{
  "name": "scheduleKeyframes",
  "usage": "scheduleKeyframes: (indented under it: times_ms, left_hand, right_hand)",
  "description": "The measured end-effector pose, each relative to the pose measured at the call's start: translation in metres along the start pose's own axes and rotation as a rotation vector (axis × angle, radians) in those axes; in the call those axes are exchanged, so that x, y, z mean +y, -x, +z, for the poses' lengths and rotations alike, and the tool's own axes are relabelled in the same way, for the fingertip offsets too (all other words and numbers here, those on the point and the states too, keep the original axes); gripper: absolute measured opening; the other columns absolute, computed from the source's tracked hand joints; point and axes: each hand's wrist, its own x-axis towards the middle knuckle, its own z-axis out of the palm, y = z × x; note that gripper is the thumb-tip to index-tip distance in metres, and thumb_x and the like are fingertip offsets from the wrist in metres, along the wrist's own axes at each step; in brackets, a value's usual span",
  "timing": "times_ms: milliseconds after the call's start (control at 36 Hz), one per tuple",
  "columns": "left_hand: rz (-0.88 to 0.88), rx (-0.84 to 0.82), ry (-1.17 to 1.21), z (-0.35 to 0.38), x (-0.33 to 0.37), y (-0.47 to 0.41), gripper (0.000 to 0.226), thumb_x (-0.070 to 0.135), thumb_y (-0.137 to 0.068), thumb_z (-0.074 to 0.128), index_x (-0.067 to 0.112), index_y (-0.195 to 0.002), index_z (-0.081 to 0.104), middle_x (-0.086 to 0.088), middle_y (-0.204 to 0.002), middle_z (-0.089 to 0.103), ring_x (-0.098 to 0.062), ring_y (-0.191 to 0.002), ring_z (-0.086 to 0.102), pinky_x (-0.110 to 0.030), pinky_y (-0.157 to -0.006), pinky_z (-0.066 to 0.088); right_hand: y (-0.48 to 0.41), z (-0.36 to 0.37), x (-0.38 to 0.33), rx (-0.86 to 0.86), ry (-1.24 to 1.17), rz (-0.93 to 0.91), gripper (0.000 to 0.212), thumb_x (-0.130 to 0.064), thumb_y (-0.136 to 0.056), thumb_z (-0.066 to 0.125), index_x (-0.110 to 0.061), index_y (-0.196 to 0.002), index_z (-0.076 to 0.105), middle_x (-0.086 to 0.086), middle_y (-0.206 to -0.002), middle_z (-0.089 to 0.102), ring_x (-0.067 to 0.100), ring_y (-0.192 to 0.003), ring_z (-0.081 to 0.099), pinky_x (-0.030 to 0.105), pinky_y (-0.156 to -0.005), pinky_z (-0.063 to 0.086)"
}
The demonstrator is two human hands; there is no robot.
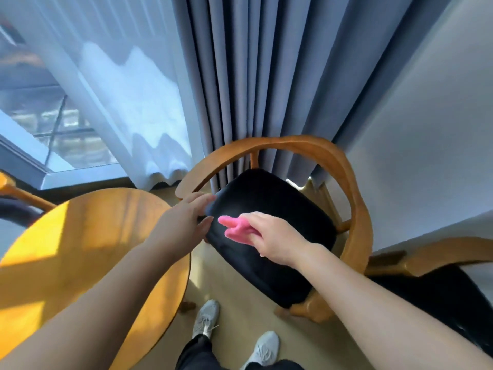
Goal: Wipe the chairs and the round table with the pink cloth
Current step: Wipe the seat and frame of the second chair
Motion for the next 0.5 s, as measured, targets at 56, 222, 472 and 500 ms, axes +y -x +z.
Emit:
scheduleKeyframes:
  times_ms: [56,222,472,500]
  left_hand:
    - [0.026,0.020,0.050,-0.014,0.012,0.004,0.048,0.029,-0.087,0.063,0.031,-0.132,0.048,0.011,-0.130,0.051,-0.006,-0.092,0.059,-0.018,-0.073,0.043]
    - [0.180,-0.040,0.104,-0.031,0.039,0.020,0.041,0.035,-0.084,0.065,0.034,-0.124,0.056,0.020,-0.114,0.057,0.004,-0.083,0.056,-0.022,-0.073,0.051]
    - [0.214,-0.096,0.155,-0.036,0.046,0.028,0.023,0.049,-0.084,0.055,0.040,-0.105,0.059,0.019,-0.087,0.060,-0.002,-0.081,0.056,-0.021,-0.068,0.049]
    - [0.208,-0.094,0.173,-0.036,0.044,0.027,0.023,0.051,-0.084,0.055,0.040,-0.103,0.059,0.018,-0.085,0.061,-0.003,-0.081,0.057,-0.020,-0.067,0.049]
  right_hand:
    - [0.011,-0.013,-0.013,0.005,0.039,-0.078,0.010,-0.044,-0.096,0.055,-0.035,-0.098,0.057,-0.014,-0.103,0.061,0.006,-0.094,0.059,0.034,-0.081,0.053]
    - [0.028,-0.040,-0.037,0.032,0.094,-0.231,0.022,-0.021,-0.095,0.061,-0.019,-0.116,0.061,-0.008,-0.112,0.061,0.008,-0.103,0.056,0.032,-0.092,0.047]
    - [0.015,-0.048,-0.038,0.050,0.187,-0.250,0.027,-0.025,-0.097,0.057,-0.020,-0.124,0.062,-0.001,-0.112,0.048,0.014,-0.100,0.050,0.030,-0.087,0.047]
    - [0.010,-0.047,-0.038,0.038,0.174,-0.244,0.026,-0.025,-0.098,0.057,-0.021,-0.123,0.062,-0.002,-0.110,0.047,0.012,-0.095,0.050,0.028,-0.084,0.048]
